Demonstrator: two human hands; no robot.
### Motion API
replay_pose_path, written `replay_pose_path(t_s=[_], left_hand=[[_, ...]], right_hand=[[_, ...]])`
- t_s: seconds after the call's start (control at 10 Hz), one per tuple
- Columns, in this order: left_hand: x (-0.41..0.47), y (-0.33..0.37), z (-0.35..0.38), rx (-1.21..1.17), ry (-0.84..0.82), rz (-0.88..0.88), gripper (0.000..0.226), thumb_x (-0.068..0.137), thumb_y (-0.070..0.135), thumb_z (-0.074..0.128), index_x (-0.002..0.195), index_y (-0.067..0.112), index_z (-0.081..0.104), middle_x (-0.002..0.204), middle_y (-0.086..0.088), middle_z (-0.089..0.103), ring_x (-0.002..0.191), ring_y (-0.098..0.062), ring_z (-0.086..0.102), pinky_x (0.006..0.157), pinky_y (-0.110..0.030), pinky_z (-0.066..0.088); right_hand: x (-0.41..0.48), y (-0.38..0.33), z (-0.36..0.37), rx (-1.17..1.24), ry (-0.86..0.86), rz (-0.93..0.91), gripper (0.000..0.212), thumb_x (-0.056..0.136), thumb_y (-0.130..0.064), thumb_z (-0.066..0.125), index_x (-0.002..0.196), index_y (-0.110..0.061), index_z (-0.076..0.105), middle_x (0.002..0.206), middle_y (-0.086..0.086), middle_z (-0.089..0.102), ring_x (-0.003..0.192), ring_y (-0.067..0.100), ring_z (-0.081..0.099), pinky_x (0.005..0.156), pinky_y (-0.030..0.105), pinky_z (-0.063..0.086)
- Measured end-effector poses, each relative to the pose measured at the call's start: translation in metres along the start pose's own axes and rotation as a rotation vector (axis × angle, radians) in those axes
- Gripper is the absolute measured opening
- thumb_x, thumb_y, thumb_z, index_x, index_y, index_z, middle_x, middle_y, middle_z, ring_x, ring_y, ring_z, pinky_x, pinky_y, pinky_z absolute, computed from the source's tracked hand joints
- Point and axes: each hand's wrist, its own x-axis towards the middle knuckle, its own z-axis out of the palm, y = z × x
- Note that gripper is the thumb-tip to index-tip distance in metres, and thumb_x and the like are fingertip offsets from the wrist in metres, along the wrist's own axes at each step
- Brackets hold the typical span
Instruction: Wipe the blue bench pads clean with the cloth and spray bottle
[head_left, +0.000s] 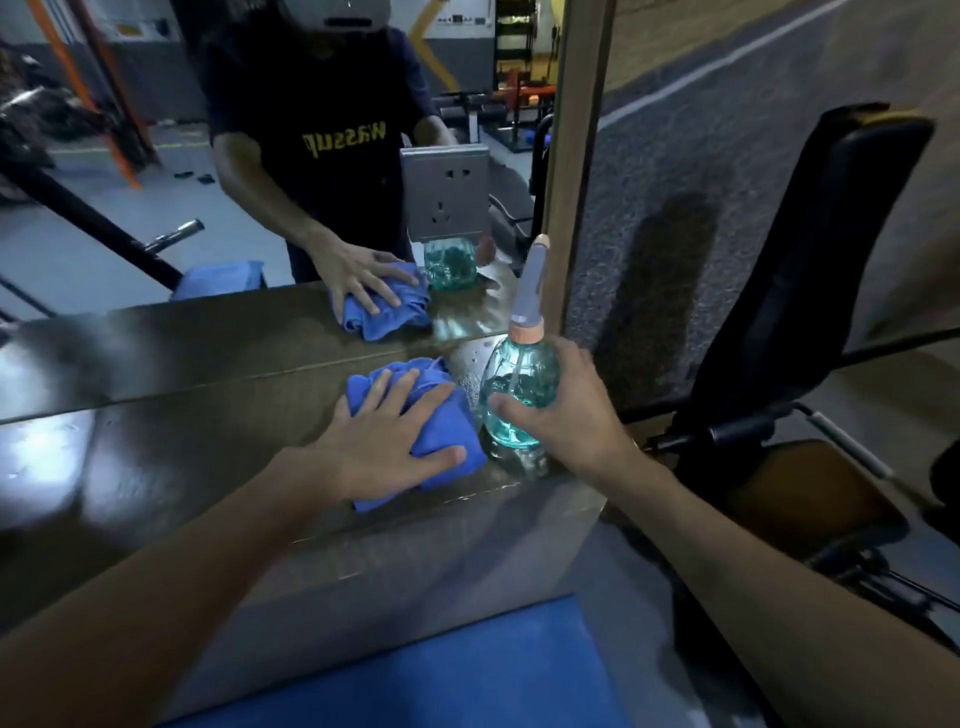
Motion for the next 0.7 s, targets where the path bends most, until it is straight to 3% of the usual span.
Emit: replay_pose_path(t_s=[0.1, 0.2, 0.3, 0.4, 0.5, 0.6, 0.7], left_hand=[[0.004, -0.002, -0.002, 0.004, 0.003, 0.009, 0.124, 0.038, 0.104, -0.016, 0.151, 0.054, -0.007, 0.166, 0.008, -0.013, 0.153, -0.022, -0.015, 0.118, -0.061, 0.007], [0.005, -0.006, 0.0, -0.011, 0.013, 0.028, 0.119, 0.043, 0.104, -0.012, 0.15, 0.054, -0.006, 0.166, 0.008, -0.012, 0.153, -0.023, -0.014, 0.117, -0.062, 0.008], [0.004, -0.008, 0.001, -0.026, 0.025, 0.032, 0.116, 0.044, 0.104, -0.01, 0.149, 0.056, -0.006, 0.166, 0.009, -0.011, 0.153, -0.022, -0.014, 0.117, -0.062, 0.01], [0.004, -0.008, 0.0, -0.044, 0.002, 0.032, 0.112, 0.049, 0.105, -0.001, 0.15, 0.055, -0.005, 0.166, 0.011, -0.012, 0.152, -0.022, -0.015, 0.116, -0.063, 0.01], [0.002, -0.003, -0.007, -0.073, -0.025, 0.029, 0.091, 0.07, 0.095, 0.016, 0.151, 0.054, 0.0, 0.166, 0.011, -0.012, 0.152, -0.021, -0.015, 0.117, -0.064, 0.003], [-0.005, 0.003, -0.013, -0.132, 0.066, 0.025, 0.065, 0.091, 0.076, 0.026, 0.151, 0.051, 0.017, 0.167, 0.007, -0.003, 0.153, -0.021, -0.008, 0.118, -0.061, 0.0], [-0.02, 0.021, -0.02, -0.189, 0.44, 0.107, 0.053, 0.086, 0.058, 0.035, 0.125, 0.031, 0.06, 0.136, 0.0, 0.048, 0.133, -0.024, 0.039, 0.108, -0.05, 0.031]], right_hand=[[0.0, 0.005, 0.0, 0.078, 0.002, 0.006, 0.076, 0.056, -0.07, 0.069, 0.12, -0.036, 0.045, 0.115, -0.008, 0.059, 0.107, 0.015, 0.061, 0.092, 0.043, 0.052], [0.002, 0.004, -0.003, 0.141, 0.003, 0.008, 0.063, 0.066, -0.05, 0.078, 0.118, -0.042, 0.043, 0.107, -0.012, 0.065, 0.099, 0.009, 0.063, 0.093, 0.035, 0.052], [0.004, 0.003, -0.007, 0.18, 0.008, 0.012, 0.06, 0.075, -0.029, 0.081, 0.124, -0.028, 0.047, 0.103, -0.01, 0.063, 0.096, 0.009, 0.061, 0.087, 0.024, 0.048], [0.007, 0.002, -0.008, 0.195, 0.01, 0.005, 0.067, 0.078, -0.023, 0.081, 0.135, -0.016, 0.044, 0.107, -0.008, 0.06, 0.093, 0.007, 0.058, 0.075, 0.009, 0.039], [0.004, 0.001, -0.014, 0.187, -0.038, 0.018, 0.073, 0.08, -0.024, 0.081, 0.14, -0.016, 0.041, 0.115, -0.007, 0.056, 0.101, 0.008, 0.055, 0.082, 0.014, 0.037], [-0.005, 0.008, -0.02, 0.21, -0.077, 0.039, 0.069, 0.081, -0.019, 0.08, 0.139, -0.015, 0.042, 0.111, -0.01, 0.056, 0.102, 0.008, 0.056, 0.082, 0.015, 0.042], [-0.02, 0.011, -0.031, 0.239, -0.069, 0.07, 0.067, 0.086, -0.012, 0.075, 0.142, -0.01, 0.039, 0.105, -0.016, 0.051, 0.096, 0.003, 0.054, 0.071, 0.003, 0.044]])
